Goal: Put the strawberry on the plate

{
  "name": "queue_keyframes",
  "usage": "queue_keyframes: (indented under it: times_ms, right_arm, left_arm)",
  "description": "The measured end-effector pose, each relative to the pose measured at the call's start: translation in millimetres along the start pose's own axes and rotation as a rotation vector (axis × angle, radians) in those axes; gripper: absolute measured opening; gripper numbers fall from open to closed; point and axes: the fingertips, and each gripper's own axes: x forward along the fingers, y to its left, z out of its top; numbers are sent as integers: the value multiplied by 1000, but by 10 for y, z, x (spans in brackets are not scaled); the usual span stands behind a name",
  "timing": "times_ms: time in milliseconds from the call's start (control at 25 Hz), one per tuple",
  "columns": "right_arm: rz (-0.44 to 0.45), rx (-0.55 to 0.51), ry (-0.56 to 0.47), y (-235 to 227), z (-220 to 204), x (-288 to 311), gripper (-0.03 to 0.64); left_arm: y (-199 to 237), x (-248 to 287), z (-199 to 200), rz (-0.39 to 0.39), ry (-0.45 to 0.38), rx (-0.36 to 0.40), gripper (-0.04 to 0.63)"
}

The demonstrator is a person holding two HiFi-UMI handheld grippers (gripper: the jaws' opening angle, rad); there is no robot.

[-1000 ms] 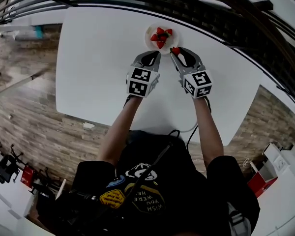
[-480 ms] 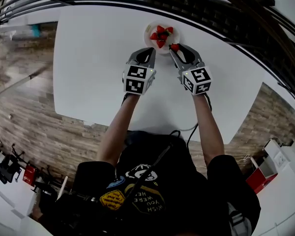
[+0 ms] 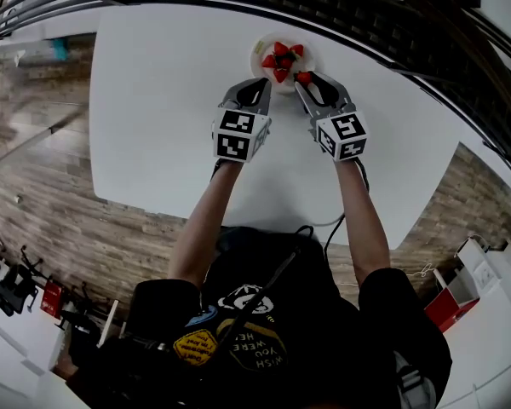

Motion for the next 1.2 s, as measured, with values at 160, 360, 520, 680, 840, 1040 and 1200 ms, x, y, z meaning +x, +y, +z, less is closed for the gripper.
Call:
queue_keyframes:
  times_ms: [160, 360, 520, 680, 840, 1040, 1200]
  right_arm:
    - [-3, -6, 6, -52, -9, 40, 138]
    - [1, -2, 16, -85, -83, 93, 138]
    - [3, -12, 17, -93, -69, 170, 138]
    - [6, -30, 15, -109, -52, 208, 138]
    - [-4, -55, 24, -121, -24, 231, 138]
    - [-15, -130, 54, -104, -69, 242, 138]
    - [-29, -179, 79, -115, -102, 259, 138]
  left_arm:
    - [0, 33, 29, -1, -2, 1, 0]
    - [13, 80, -30, 1, 6, -2, 0]
    - [74, 84, -17, 6, -1, -6, 0]
    - [80, 125, -14, 10, -8, -10, 0]
    - [94, 143, 34, 9, -14, -13, 0]
    - [88, 160, 30, 8, -14, -14, -1]
    - [75, 178, 28, 7, -15, -19, 0]
